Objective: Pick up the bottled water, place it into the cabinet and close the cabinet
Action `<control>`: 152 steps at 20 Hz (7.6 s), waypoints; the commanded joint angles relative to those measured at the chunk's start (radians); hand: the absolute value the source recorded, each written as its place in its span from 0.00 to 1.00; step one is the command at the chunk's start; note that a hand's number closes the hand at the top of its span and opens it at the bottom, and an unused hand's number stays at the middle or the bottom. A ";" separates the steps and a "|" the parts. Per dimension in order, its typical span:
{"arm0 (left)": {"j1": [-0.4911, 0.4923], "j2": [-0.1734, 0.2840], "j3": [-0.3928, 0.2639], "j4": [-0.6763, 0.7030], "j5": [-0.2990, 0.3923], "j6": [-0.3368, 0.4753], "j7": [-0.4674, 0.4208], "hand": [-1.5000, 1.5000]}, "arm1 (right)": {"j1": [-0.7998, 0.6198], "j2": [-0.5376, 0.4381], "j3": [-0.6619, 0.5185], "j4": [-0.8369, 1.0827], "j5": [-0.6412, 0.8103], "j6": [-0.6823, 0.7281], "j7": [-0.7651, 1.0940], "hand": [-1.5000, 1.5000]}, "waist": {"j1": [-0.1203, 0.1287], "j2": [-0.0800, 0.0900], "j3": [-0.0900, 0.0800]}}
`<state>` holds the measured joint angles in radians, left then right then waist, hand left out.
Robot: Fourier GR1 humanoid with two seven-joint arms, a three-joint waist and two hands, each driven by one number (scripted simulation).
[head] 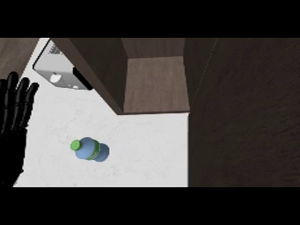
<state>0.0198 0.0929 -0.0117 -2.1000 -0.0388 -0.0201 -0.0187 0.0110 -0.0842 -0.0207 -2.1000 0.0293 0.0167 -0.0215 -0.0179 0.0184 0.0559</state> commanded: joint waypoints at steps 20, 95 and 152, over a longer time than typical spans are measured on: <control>0.189 -0.013 0.060 -0.269 0.176 0.044 0.371 0.00 | 0.472 -0.042 0.214 -0.522 -0.235 0.193 0.232 0.00 | 0.011 -0.021 -0.056; -0.297 -0.092 -0.047 1.460 0.111 -0.015 -0.863 1.00 | 1.014 -0.244 0.507 -0.503 -0.011 0.142 -0.334 0.00 | -0.002 -0.024 -0.057; -1.133 -0.088 -0.160 1.746 0.536 0.705 -0.628 1.00 | 1.103 -0.312 0.263 -0.439 -0.168 0.312 -0.554 0.00 | -0.048 0.006 -0.060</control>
<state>-1.1154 0.0161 -0.2459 -0.2755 0.4367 0.7495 -0.5455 1.1002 -0.3902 0.2397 -2.4727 -0.0859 0.3167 -0.5952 -0.0713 0.0254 -0.0028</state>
